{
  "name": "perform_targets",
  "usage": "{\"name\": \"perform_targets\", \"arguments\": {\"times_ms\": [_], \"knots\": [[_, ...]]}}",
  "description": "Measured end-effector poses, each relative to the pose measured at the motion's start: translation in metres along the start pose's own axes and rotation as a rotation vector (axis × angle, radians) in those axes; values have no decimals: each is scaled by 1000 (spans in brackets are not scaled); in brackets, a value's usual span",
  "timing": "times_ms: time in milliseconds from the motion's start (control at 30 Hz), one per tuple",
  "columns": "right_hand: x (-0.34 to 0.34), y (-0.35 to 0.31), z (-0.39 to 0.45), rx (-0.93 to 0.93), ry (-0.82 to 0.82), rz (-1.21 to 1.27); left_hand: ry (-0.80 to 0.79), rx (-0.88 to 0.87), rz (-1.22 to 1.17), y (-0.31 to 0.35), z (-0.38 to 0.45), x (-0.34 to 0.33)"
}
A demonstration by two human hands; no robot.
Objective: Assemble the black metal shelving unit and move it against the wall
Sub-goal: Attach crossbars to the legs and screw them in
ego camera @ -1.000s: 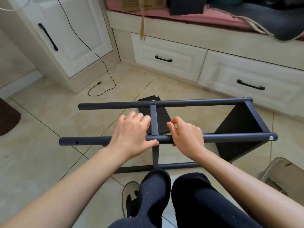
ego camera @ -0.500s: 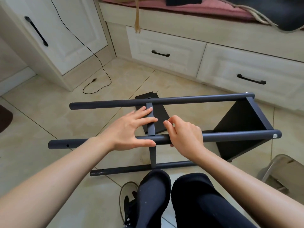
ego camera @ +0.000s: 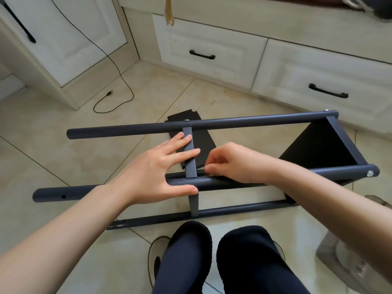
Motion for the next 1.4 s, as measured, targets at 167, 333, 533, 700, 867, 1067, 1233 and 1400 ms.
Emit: {"name": "perform_targets", "arguments": {"times_ms": [167, 333, 533, 700, 867, 1067, 1233, 1400], "knots": [[-9, 9, 22, -72, -133, 258, -58, -17, -13, -2, 10, -1], [-18, 20, 38, -209, -338, 503, -94, -19, -64, 1, 9, -2], [-40, 23, 48, -241, -527, 598, -80, -55, -130, 7, -4, -8], [-53, 27, 47, -275, -566, 686, -48, -94, -109, 9, -12, -10], [-52, 24, 45, -247, -586, 697, -57, -83, -122, 10, -11, -12], [-62, 20, 37, -219, -674, 666, -59, -85, -107, 11, -13, -11], [-64, 20, 37, -215, -694, 629, -63, -100, -85, 13, -13, -11], [-69, 19, 31, -218, -735, 654, -62, -120, -73, 12, -11, -11]]}}
Point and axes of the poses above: each hand's wrist, its own z-axis towards the middle knuckle, its own x-axis out of the back of the hand, y = z × x, the point moved 5 cm from there along z, towards the middle knuckle, and after that the axes turned 12 degrees about y, right-handed, at the moved point
